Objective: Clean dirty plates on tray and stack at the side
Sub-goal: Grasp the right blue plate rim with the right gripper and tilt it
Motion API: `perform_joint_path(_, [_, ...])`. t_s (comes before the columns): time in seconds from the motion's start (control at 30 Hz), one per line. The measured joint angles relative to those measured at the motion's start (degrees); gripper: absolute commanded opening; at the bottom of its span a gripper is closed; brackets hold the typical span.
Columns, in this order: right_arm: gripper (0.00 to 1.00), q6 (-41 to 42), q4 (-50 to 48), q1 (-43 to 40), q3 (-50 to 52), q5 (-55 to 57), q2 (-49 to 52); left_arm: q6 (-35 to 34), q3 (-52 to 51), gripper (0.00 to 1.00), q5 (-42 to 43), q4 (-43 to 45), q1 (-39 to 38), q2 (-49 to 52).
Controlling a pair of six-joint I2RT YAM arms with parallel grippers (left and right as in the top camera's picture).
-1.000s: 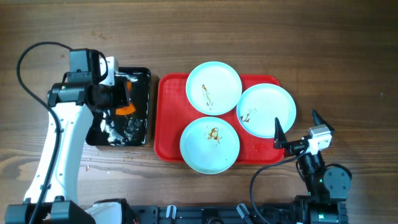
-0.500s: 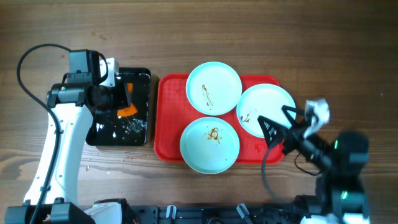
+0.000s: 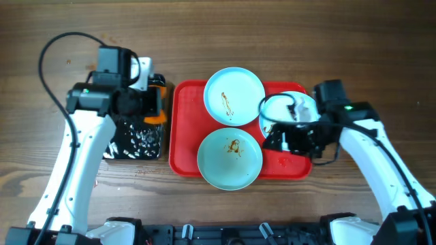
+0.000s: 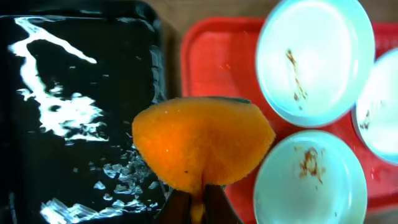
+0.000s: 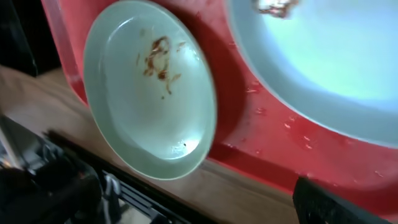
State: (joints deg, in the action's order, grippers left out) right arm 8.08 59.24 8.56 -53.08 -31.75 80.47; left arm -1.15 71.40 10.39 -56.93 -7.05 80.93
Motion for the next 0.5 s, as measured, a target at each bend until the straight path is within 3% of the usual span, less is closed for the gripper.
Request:
perform_joint_path(0.1, [1.00,0.2,-5.7,6.0,-0.1,-0.1,0.0,1.0,0.0,0.04,0.1,-0.3,-2.6,0.0])
perform_joint_path(0.27, [1.00,9.7,-12.4,7.3,-0.2,-0.1,0.0,2.6,0.0,0.04,5.4,0.2,-4.1,0.0])
perform_joint_path(0.3, [0.78,11.3,-12.7,7.3,-0.2,-0.1,0.0,2.8,0.0,0.04,8.2,1.0,-4.1,0.0])
perform_joint_path(0.33, [0.27,12.8,-12.6,7.3,-0.2,-0.2,0.0,3.1,0.0,0.04,11.8,2.6,-4.1,0.0])
perform_joint_path(0.37, [0.39,13.4,-12.6,7.3,-0.2,-0.2,0.0,3.3,0.0,0.04,13.7,3.0,-4.1,0.0])
perform_joint_path(0.4, [0.62,13.9,-12.0,7.3,-0.2,-0.1,0.0,3.5,0.0,0.04,15.8,3.1,-4.1,0.1])
perform_joint_path(0.47, [0.33,14.8,-11.5,7.3,-0.2,-0.1,0.0,3.5,0.0,0.04,19.7,3.2,-4.1,1.0])
perform_joint_path(0.5, [0.57,15.2,-11.2,7.3,-0.2,-0.1,0.0,3.5,-0.2,0.04,20.9,3.4,-4.1,1.9])
